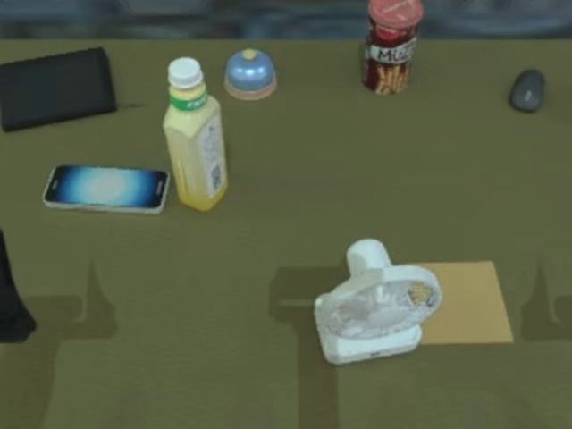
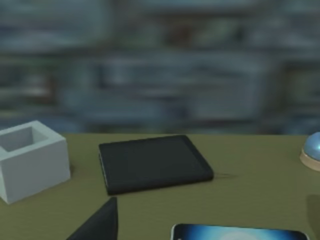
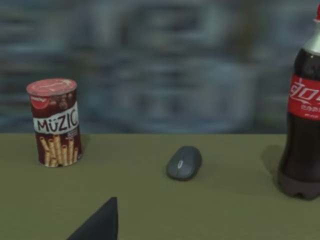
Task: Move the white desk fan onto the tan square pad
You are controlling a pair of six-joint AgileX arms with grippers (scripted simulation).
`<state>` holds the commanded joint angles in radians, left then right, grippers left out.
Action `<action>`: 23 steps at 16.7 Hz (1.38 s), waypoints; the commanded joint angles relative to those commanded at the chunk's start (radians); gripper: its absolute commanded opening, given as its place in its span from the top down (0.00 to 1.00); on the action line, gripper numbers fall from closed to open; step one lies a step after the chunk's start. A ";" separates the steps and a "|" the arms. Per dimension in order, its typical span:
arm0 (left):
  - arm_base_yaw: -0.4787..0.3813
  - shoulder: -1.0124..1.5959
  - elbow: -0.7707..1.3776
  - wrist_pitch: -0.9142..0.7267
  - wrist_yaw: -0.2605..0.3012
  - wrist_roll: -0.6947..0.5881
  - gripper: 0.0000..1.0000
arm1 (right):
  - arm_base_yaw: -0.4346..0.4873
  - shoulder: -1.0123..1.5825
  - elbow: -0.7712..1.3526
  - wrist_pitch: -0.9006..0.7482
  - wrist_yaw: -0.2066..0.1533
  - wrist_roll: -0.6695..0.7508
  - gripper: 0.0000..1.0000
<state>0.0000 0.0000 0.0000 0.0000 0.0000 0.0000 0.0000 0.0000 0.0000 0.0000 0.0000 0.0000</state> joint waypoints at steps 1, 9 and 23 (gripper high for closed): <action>0.000 0.000 0.000 0.000 0.000 0.000 0.00 | 0.000 0.000 0.000 0.000 0.000 0.000 0.00; 0.000 0.000 0.000 0.000 0.000 0.000 0.00 | 0.135 0.289 0.272 -0.259 0.000 -0.180 0.00; 0.000 0.000 0.000 0.000 0.000 0.000 0.00 | 0.633 1.564 1.450 -1.152 -0.003 -0.829 0.00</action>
<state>0.0000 0.0000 0.0000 0.0000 0.0000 0.0000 0.6326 1.5642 1.4496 -1.1516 -0.0032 -0.8288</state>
